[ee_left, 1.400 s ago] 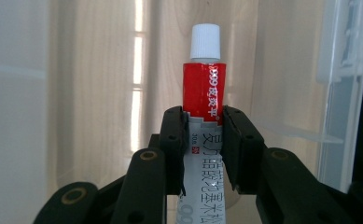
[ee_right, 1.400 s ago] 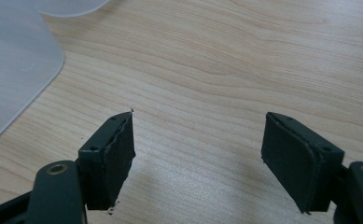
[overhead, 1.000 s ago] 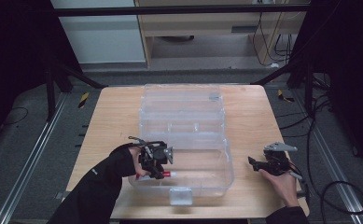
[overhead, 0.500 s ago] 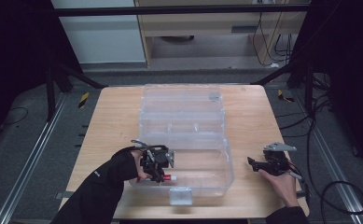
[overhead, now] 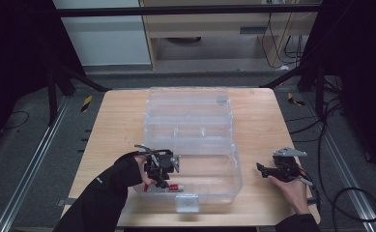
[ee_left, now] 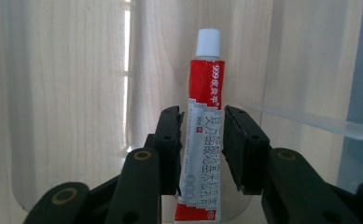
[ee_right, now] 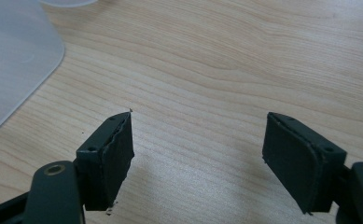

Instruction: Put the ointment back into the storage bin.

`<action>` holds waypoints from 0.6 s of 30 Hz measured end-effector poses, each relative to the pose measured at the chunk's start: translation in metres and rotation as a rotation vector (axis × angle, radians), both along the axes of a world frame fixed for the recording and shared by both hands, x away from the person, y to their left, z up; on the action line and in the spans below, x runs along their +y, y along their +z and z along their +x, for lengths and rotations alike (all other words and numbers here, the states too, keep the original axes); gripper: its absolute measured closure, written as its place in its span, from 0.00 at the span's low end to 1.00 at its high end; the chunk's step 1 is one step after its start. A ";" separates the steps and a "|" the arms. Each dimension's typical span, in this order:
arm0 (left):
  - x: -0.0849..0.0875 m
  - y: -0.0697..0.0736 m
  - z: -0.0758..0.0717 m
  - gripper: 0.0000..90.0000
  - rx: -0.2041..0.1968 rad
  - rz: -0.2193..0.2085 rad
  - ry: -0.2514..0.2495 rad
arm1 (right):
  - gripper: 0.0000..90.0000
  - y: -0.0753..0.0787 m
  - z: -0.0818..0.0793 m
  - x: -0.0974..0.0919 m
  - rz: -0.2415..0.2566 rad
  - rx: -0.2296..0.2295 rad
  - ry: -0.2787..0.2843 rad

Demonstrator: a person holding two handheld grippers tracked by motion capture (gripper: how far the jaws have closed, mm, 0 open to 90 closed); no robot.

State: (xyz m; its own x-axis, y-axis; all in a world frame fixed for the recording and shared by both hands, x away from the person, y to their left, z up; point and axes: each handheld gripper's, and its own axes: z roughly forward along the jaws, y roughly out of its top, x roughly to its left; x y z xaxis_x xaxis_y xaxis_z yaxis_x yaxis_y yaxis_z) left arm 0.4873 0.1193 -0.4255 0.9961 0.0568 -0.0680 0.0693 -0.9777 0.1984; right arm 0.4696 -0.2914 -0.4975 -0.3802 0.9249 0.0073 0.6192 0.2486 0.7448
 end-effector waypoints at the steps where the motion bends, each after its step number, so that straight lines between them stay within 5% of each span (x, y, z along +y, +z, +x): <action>1: 0.000 0.000 0.000 0.73 0.000 0.000 0.000 | 0.27 0.000 0.000 0.000 0.000 0.000 0.000; 4: 0.007 0.012 -0.001 0.68 -0.005 -0.056 0.051 | 0.27 0.000 0.000 -0.001 0.004 0.000 0.001; 8: 0.014 0.024 0.004 0.63 -0.043 -0.109 0.030 | 0.27 0.001 0.000 -0.001 0.004 0.001 -0.004; 13: 0.026 0.040 -0.001 0.56 -0.094 -0.205 0.120 | 0.27 0.001 -0.001 -0.001 0.023 0.009 -0.012; 18: 0.043 0.052 -0.006 0.50 -0.143 -0.363 0.274 | 0.27 0.001 -0.002 -0.001 0.027 0.012 -0.010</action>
